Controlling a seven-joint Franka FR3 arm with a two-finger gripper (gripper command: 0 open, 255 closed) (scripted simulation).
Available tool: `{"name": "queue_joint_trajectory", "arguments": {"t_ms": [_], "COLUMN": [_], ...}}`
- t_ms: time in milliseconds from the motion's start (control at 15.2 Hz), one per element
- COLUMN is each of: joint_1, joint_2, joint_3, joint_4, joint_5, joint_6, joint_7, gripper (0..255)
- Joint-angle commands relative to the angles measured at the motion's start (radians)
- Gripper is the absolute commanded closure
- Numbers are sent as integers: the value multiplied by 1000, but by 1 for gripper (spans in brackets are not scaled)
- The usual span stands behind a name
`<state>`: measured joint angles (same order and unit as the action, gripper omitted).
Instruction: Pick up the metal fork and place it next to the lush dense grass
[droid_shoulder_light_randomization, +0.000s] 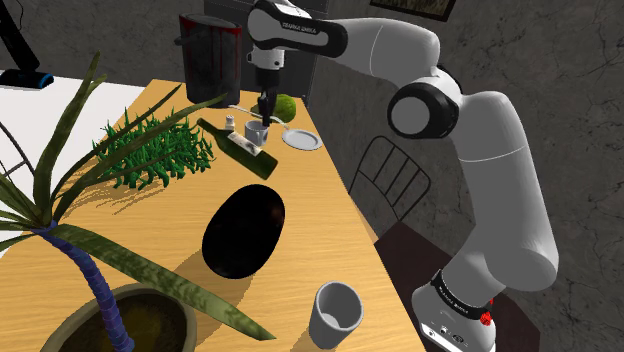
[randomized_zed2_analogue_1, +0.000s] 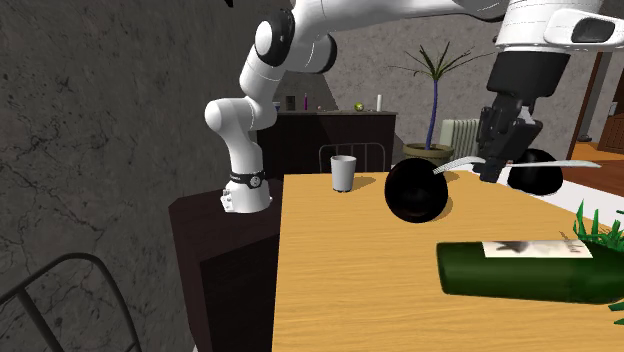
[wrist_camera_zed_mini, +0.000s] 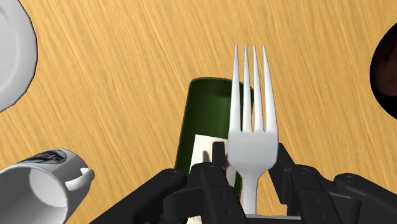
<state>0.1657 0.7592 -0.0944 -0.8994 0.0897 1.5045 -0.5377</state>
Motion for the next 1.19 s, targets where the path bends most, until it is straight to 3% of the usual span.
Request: {"name": "queue_joint_trajectory", "arguments": {"t_ms": [0,1122], "joint_1": [0,9], "joint_2": [9,14], "joint_3": [0,1], "joint_4": [-11,-232], "joint_5": [0,3], "joint_6": [21,247], "joint_7": [-2,-12], "gripper": [255,255]}}
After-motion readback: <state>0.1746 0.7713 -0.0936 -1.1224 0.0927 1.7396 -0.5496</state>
